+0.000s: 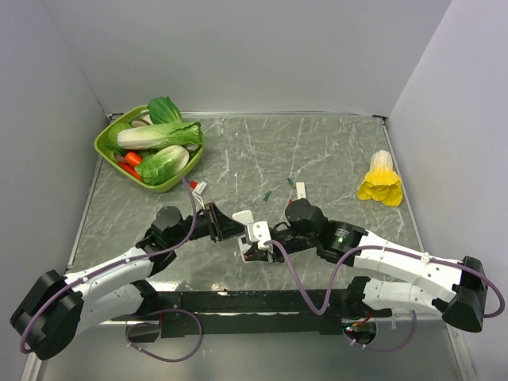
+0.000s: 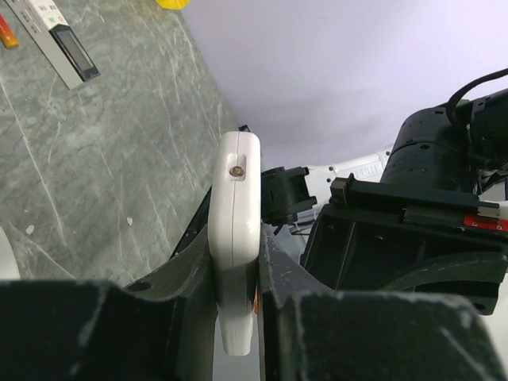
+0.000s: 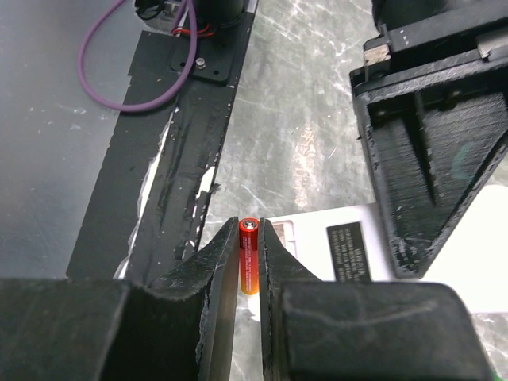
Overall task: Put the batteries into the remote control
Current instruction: Load the battery into the remote control.
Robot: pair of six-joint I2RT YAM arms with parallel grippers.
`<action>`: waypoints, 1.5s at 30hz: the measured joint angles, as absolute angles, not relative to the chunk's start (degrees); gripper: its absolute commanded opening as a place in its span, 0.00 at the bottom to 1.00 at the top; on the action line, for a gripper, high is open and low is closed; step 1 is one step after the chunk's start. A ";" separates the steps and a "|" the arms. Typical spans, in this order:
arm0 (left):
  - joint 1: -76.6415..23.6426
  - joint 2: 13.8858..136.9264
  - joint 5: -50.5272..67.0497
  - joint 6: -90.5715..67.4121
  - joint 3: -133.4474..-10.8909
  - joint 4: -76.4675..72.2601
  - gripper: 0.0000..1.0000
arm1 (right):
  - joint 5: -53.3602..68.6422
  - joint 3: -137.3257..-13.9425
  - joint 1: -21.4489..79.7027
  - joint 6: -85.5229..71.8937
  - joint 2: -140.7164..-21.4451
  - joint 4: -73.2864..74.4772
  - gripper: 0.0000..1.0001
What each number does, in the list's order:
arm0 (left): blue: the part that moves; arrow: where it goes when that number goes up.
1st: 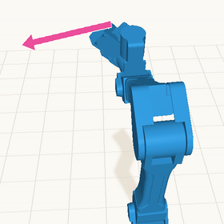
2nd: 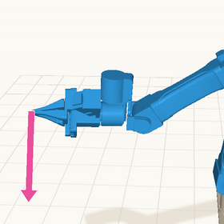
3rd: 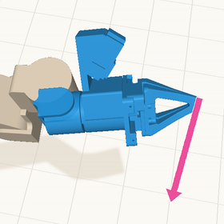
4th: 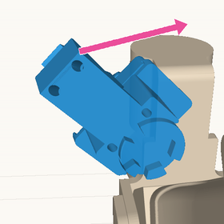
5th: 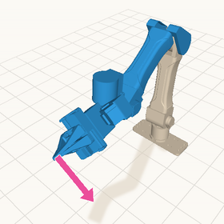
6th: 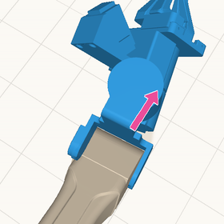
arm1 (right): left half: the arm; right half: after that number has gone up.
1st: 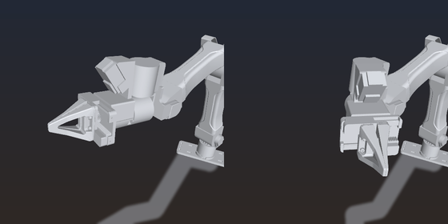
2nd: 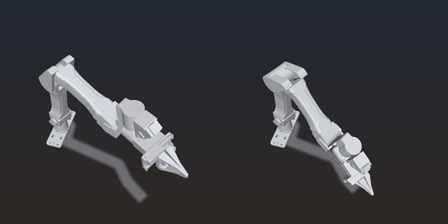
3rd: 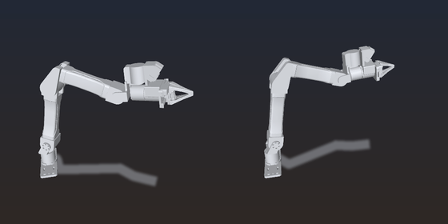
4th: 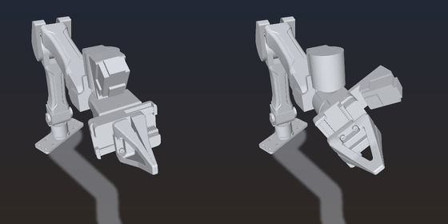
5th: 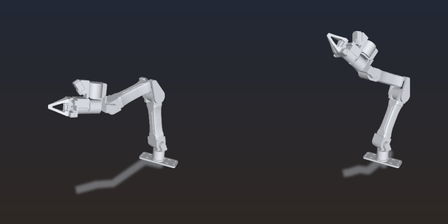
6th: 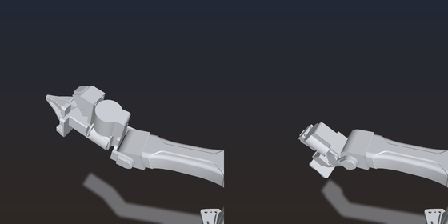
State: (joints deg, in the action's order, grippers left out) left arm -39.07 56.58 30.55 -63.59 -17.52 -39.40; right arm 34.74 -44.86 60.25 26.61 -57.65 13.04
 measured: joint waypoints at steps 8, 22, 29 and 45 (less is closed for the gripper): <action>-39.07 56.58 31.68 -61.89 -19.29 -36.29 0.02 | 34.57 -45.06 60.25 28.16 -58.11 13.13 0.00; -39.07 56.29 32.14 -61.56 -19.64 -34.76 0.02 | 34.98 -45.34 60.51 29.17 -59.13 13.30 0.00; -38.96 56.29 32.47 -61.25 -19.77 -34.59 0.02 | 34.94 -45.34 60.60 29.93 -59.16 13.30 0.00; -38.83 56.36 35.14 -60.86 -20.64 -34.22 0.02 | 33.47 -45.34 60.62 30.57 -59.27 13.52 0.00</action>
State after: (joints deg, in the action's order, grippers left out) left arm -38.83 56.36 35.14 -60.86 -20.64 -34.22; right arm 33.47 -45.34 60.62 30.57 -59.27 13.52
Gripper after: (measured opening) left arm 0.232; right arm 0.178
